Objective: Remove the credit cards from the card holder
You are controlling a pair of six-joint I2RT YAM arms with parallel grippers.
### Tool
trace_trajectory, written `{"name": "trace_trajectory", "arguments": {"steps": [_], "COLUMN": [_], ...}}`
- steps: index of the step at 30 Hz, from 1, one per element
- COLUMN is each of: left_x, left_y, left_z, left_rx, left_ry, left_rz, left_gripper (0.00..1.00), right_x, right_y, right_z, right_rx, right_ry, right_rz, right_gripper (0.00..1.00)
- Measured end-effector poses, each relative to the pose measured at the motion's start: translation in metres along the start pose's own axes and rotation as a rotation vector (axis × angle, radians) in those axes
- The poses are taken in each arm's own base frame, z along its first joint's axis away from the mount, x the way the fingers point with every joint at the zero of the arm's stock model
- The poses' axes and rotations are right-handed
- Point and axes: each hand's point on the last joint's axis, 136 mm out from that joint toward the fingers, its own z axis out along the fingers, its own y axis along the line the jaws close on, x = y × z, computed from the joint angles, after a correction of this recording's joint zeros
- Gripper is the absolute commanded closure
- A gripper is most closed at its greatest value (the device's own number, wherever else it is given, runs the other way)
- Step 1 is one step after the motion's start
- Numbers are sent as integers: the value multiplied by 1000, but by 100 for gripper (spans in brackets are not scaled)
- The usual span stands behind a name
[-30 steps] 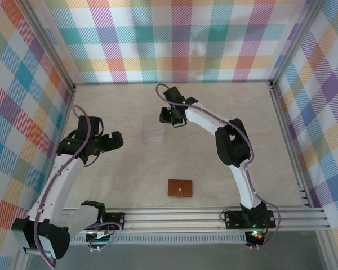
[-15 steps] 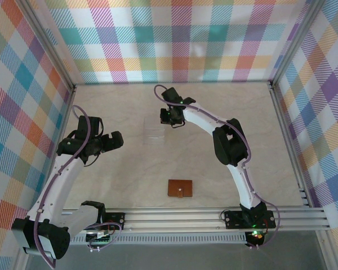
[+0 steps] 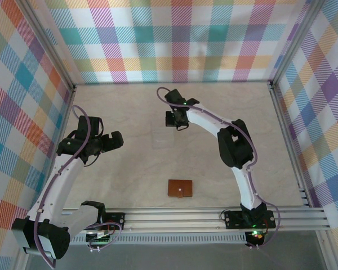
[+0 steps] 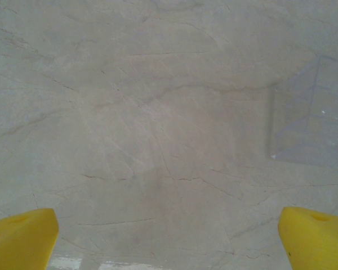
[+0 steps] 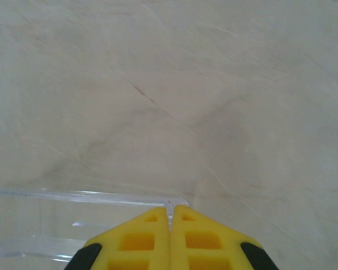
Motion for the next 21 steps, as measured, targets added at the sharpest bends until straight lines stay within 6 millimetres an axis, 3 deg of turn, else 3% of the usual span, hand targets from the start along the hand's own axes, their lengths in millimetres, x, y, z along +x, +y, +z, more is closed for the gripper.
{"name": "trace_trajectory", "arguments": {"steps": [10,21], "left_x": [0,0], "left_y": [2,2], "left_z": [0,0], "left_rx": [-9,-11], "left_ry": [-3,-2], "left_rz": [0,0], "left_gripper": [0,0], "right_x": [12,7], "right_y": [-57,-61], "right_z": [-15,-21], "right_rx": [129,129], "right_ry": [-10,-42], "right_rz": [12,10], "right_gripper": [94,68]}}
